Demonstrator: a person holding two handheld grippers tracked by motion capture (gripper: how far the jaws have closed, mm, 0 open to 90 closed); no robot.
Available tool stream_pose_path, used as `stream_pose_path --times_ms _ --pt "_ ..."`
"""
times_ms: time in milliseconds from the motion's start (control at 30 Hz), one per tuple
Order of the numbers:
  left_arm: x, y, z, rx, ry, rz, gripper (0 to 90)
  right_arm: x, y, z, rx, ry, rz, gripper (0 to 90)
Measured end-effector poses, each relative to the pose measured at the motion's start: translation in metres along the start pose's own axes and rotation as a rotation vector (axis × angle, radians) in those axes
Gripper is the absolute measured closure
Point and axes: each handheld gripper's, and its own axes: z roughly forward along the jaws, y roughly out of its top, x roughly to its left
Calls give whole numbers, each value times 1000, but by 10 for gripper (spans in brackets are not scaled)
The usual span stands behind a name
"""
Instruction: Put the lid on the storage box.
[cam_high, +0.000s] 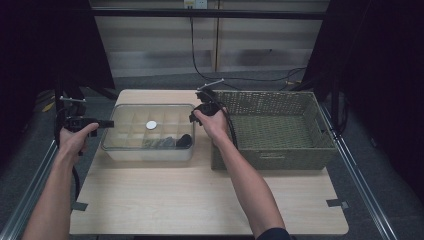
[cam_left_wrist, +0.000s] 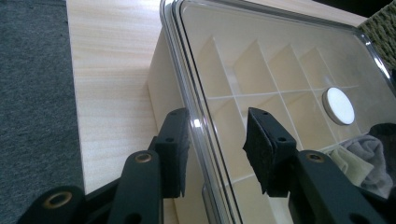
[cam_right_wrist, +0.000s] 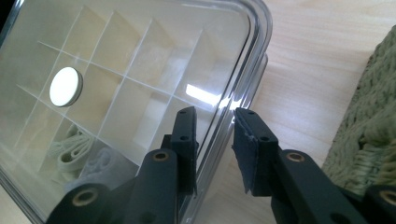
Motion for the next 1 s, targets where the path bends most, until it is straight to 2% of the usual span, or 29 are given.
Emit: stream_pose_path --times_ms 133,200,267,333,400,467,533,633,833,900,1000 --pt "0 -2 2 5 -6 3 553 0 1 1 8 -4 11 714" --pt "1 -1 2 1 -6 1 548 0 2 3 37 2 5 699" --pt "0 -1 2 2 -7 -9 548 1 2 3 32 0 6 698" --pt "0 0 2 3 -1 -2 551 1 3 3 35 2 0 713" --pt "1 0 1 4 2 2 541 0 3 3 36 23 4 735" --pt "3 -1 0 1 2 -6 534 2 2 4 40 24 -11 735" --pt "3 -2 -1 3 -4 -11 539 5 1 4 34 11 -22 733" --pt "3 -3 -2 9 -14 -1 554 3 1 3 44 29 -19 732" --pt "2 -2 -3 26 -19 14 556 1 1 2 43 35 -23 722" --pt "3 -3 -2 17 -21 -5 563 1 0 1 44 40 -21 716" --pt "2 -2 -2 21 -18 0 567 0 0 0 37 44 -22 700"
